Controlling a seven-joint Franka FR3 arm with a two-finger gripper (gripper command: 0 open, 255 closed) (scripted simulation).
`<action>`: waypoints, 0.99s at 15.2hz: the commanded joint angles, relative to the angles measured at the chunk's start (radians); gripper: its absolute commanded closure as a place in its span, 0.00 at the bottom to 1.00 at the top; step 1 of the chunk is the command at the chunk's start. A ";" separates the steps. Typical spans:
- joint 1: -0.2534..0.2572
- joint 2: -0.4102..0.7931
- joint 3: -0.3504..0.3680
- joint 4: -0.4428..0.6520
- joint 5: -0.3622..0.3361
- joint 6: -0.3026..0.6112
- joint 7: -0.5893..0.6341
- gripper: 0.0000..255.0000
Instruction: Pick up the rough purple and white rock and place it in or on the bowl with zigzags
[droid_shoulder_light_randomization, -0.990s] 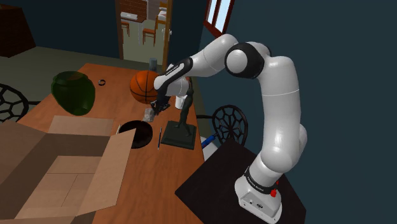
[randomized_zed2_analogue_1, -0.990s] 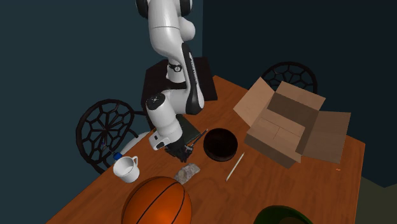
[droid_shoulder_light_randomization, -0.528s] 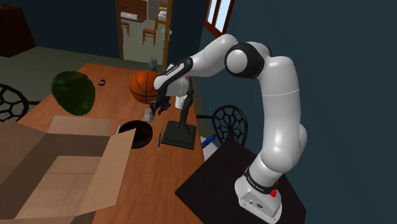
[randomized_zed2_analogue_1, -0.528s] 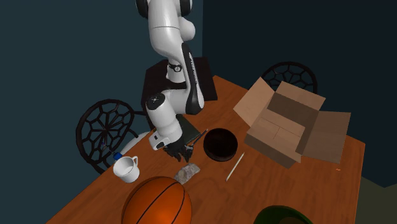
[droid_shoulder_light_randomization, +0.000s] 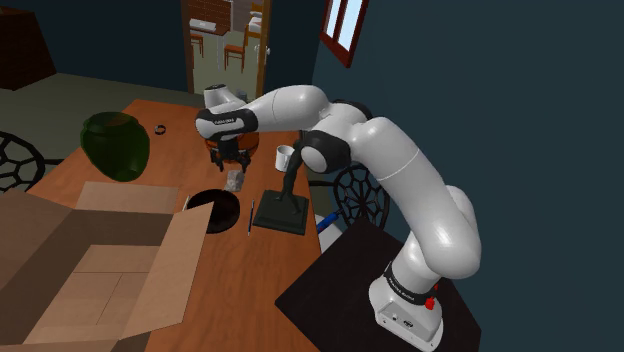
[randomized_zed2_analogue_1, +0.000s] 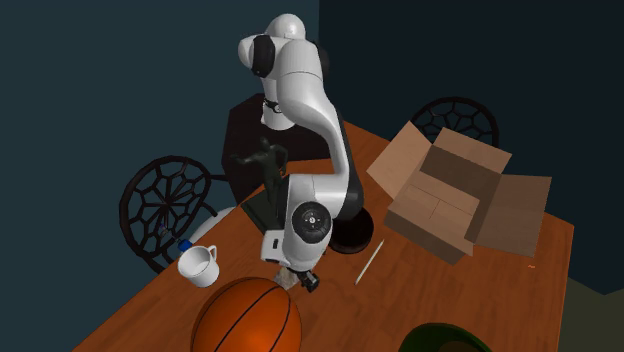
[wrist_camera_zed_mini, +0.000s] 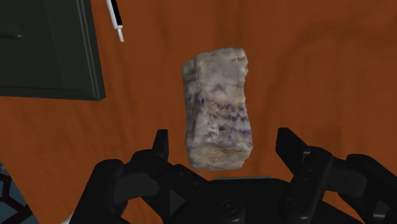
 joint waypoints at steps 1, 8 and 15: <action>0.002 0.028 -0.006 0.029 -0.002 -0.019 0.032 0.00; 0.000 0.048 -0.002 0.002 0.002 0.028 0.029 0.00; 0.000 0.048 -0.002 0.002 0.002 0.028 0.029 1.00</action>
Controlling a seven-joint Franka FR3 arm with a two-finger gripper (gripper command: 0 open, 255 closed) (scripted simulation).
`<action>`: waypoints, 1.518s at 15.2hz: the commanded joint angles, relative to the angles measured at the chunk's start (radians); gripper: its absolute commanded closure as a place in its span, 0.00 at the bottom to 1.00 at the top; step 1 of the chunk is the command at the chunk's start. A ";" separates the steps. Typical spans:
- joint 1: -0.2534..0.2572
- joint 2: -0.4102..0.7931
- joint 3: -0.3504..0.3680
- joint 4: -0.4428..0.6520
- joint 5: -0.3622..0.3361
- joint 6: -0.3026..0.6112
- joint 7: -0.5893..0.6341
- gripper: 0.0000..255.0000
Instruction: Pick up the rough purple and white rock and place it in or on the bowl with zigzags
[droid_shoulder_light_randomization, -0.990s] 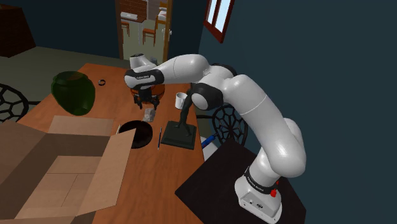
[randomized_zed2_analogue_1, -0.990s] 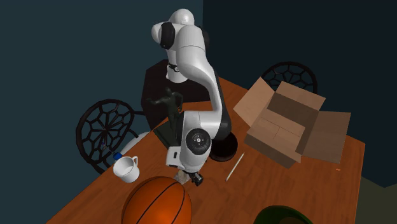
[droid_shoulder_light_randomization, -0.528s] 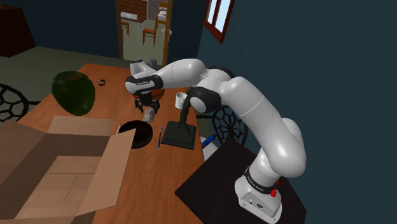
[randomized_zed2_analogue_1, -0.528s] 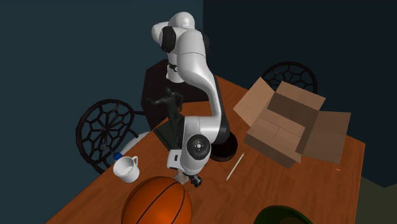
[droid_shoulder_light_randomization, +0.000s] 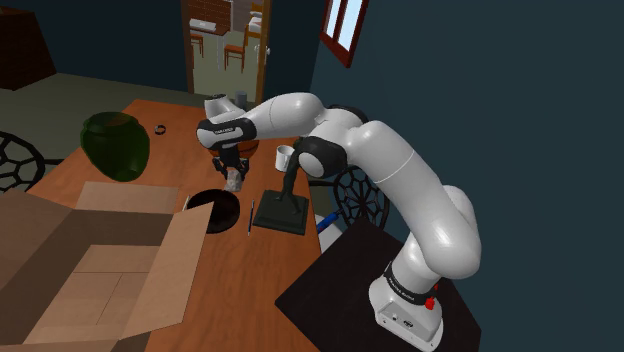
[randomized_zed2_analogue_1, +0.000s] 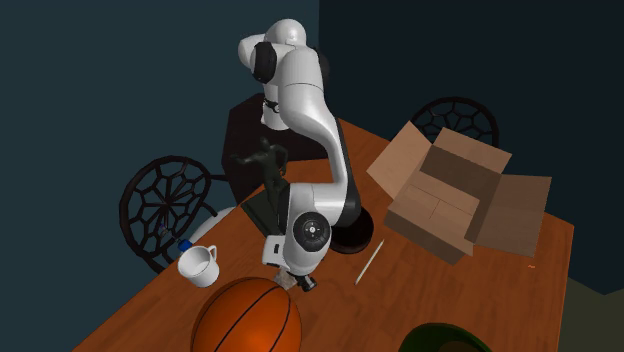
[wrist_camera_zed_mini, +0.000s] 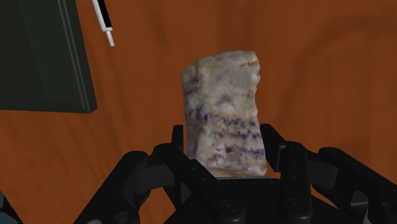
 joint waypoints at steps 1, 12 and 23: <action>0.000 0.000 0.000 0.000 0.000 0.000 0.000 1.00; 0.004 -0.035 -0.005 -0.010 -0.005 -0.026 -0.003 1.00; 0.011 -0.115 -0.019 -0.003 -0.018 -0.112 -0.008 1.00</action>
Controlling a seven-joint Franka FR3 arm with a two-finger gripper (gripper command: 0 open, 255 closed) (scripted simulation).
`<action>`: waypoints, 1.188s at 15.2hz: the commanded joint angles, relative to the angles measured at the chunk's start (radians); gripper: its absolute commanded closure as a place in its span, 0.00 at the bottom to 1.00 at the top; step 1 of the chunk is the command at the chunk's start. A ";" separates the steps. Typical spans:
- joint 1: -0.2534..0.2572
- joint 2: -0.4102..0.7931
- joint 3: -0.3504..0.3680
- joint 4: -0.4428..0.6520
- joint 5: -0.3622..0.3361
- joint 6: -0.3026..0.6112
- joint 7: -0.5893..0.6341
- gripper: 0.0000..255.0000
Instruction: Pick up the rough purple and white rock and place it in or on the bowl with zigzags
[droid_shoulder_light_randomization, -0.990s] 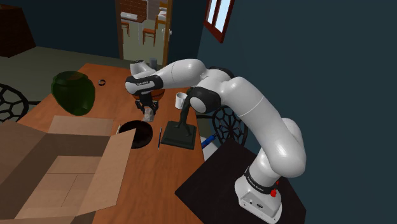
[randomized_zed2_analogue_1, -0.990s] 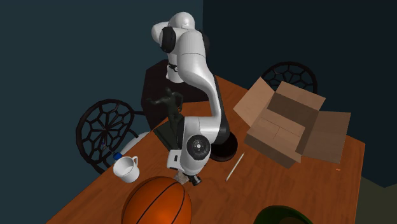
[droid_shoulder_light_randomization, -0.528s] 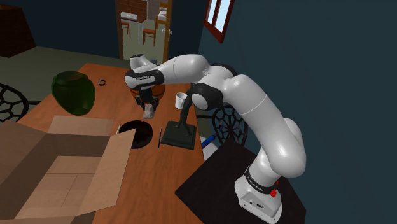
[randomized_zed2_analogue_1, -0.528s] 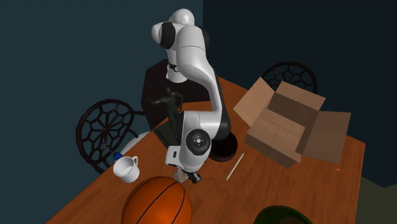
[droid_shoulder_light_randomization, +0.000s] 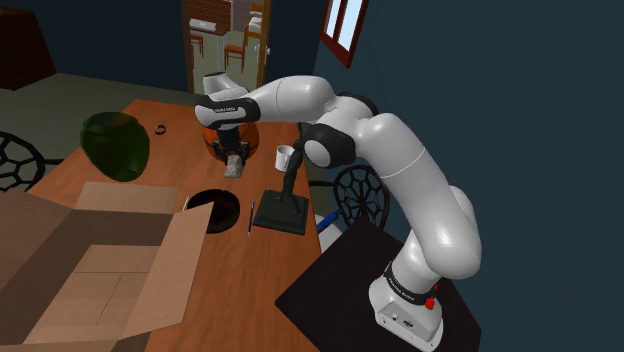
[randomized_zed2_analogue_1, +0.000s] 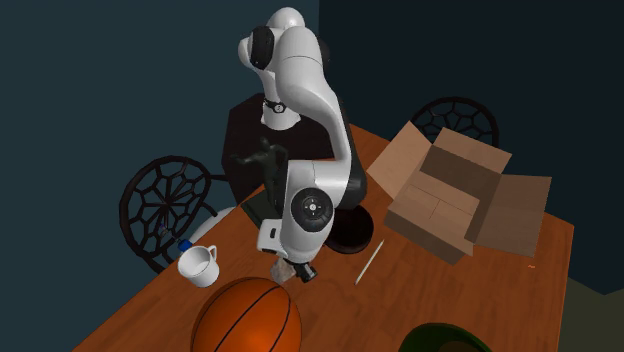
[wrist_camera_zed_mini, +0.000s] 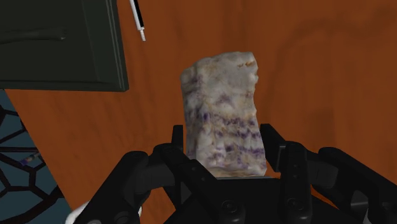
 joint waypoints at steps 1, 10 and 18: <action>0.002 -0.016 -0.003 -0.002 -0.003 -0.014 -0.002 1.00; 0.000 -0.060 -0.011 0.043 -0.012 -0.101 -0.005 1.00; 0.097 -0.193 -0.017 -0.133 -0.031 -0.067 0.053 1.00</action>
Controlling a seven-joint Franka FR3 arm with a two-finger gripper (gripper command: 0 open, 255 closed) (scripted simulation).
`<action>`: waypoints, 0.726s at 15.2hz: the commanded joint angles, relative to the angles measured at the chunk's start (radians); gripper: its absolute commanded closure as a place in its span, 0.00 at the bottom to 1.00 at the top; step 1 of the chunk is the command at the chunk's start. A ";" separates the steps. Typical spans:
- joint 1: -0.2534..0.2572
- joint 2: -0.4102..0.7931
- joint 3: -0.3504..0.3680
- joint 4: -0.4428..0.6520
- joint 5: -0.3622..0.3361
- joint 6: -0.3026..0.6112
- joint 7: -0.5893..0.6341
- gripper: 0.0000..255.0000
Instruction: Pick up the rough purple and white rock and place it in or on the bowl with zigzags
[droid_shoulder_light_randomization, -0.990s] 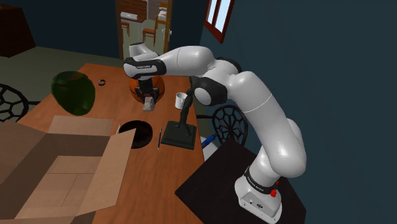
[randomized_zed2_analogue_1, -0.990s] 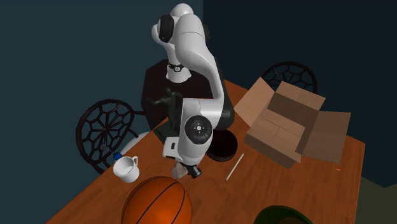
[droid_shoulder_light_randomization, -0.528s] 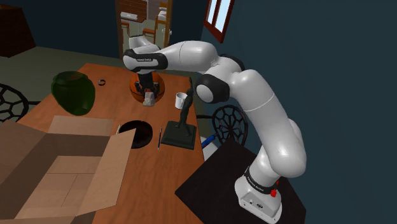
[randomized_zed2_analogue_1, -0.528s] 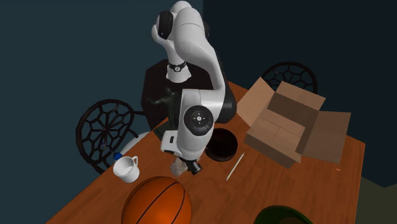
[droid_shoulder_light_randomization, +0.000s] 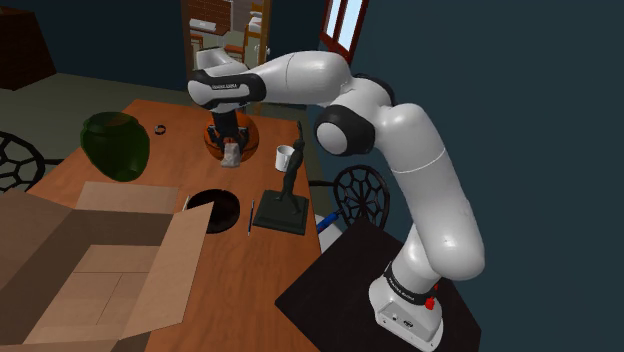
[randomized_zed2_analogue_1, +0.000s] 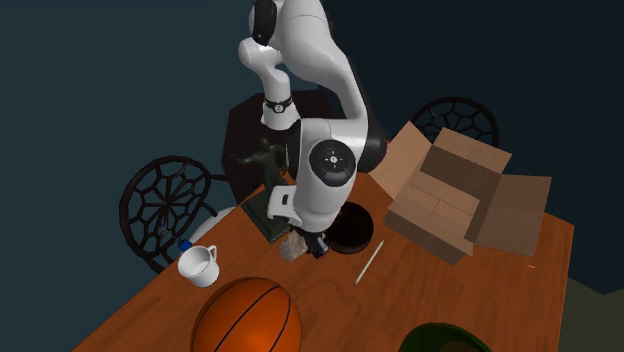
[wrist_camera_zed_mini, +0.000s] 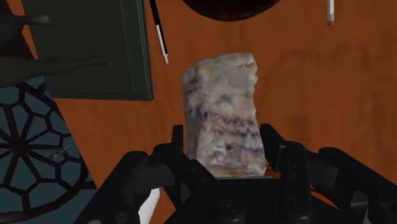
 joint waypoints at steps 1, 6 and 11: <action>0.042 -0.039 0.002 -0.064 -0.006 0.022 0.033 1.00; 0.146 -0.142 0.008 -0.218 -0.023 0.065 0.121 1.00; 0.240 -0.218 0.023 -0.321 -0.036 0.087 0.217 1.00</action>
